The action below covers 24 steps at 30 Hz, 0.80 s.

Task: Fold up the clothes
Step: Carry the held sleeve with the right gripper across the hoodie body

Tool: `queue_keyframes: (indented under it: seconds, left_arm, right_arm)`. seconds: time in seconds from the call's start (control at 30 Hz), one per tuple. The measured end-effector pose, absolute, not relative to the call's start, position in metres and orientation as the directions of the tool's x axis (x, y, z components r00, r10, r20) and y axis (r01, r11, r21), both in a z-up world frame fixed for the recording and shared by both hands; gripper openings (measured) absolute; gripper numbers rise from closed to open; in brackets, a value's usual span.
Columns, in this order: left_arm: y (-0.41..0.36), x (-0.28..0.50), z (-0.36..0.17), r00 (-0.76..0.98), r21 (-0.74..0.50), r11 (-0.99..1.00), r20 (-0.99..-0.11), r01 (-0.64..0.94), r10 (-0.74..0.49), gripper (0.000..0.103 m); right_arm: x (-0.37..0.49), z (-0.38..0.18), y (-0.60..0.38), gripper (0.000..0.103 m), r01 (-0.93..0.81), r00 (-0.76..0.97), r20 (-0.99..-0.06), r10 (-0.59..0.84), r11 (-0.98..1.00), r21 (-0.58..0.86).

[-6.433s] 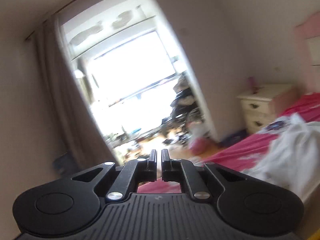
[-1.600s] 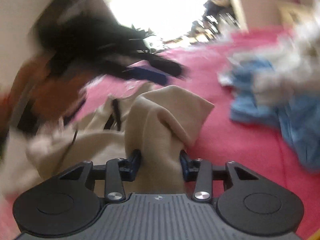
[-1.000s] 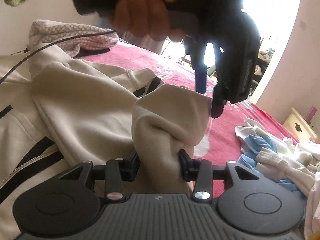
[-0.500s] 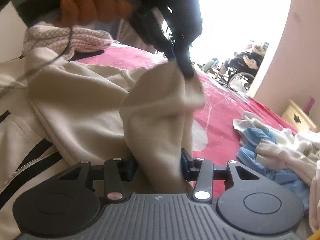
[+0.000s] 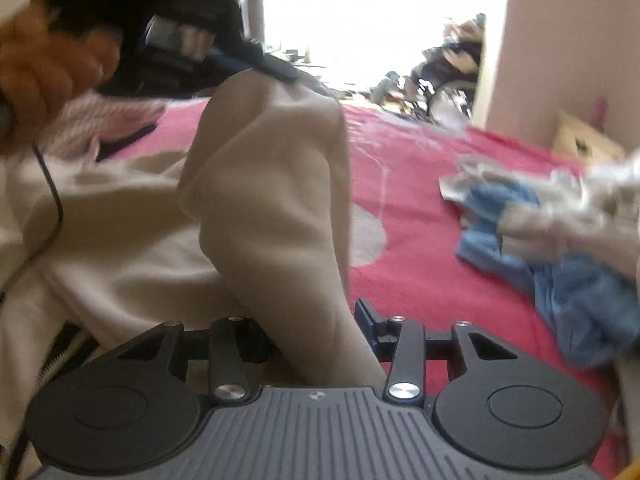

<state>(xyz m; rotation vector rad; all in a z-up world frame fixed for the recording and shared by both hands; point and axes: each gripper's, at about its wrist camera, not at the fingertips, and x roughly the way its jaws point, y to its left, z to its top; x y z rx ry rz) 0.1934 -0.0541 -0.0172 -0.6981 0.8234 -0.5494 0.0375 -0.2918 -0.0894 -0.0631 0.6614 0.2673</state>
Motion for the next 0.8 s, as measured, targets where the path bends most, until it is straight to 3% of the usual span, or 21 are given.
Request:
queue_keyframes:
  seconds: [0.2, 0.33, 0.43, 0.47, 0.53, 0.67, 0.8]
  left_arm:
    - [-0.128, 0.243, -0.028, 0.514, -0.766, 0.610, -0.446, 0.203, -0.732, 0.005]
    - [-0.185, 0.272, -0.074, 0.426, -0.715, 0.687, -0.585, 0.129, -0.690, 0.010]
    - [-0.193, 0.282, -0.101, 0.386, -0.714, 0.698, -0.633, 0.042, -0.671, 0.011]
    - [-0.194, 0.285, -0.108, 0.377, -0.722, 0.692, -0.637, 0.014, -0.672, 0.013]
    - [-0.187, 0.289, -0.107, 0.376, -0.784, 0.620, -0.586, -0.039, -0.718, 0.035]
    - [-0.179, 0.297, -0.093, 0.397, -0.837, 0.541, -0.525, -0.082, -0.753, 0.035]
    - [-0.169, 0.292, -0.070, 0.396, -0.812, 0.582, -0.550, -0.046, -0.736, 0.035]
  right_arm:
    - [0.042, -0.091, -0.338, 0.045, -0.093, 0.752, -0.611, 0.248, 0.957, 0.274]
    - [0.040, -0.106, -0.372, 0.042, 0.034, 0.707, -0.645, 0.290, 0.897, 0.441]
    - [0.029, -0.106, -0.401, 0.045, 0.089, 0.702, -0.623, 0.346, 0.825, 0.558]
    - [0.025, -0.105, -0.409, 0.045, 0.100, 0.701, -0.619, 0.355, 0.810, 0.578]
    - [0.018, -0.100, -0.424, 0.048, 0.121, 0.705, -0.604, 0.371, 0.777, 0.618]
    - [0.010, -0.077, -0.450, 0.048, 0.138, 0.764, -0.539, 0.354, 0.727, 0.673]
    - [0.015, -0.061, -0.454, 0.048, 0.121, 0.801, -0.490, 0.344, 0.709, 0.695]
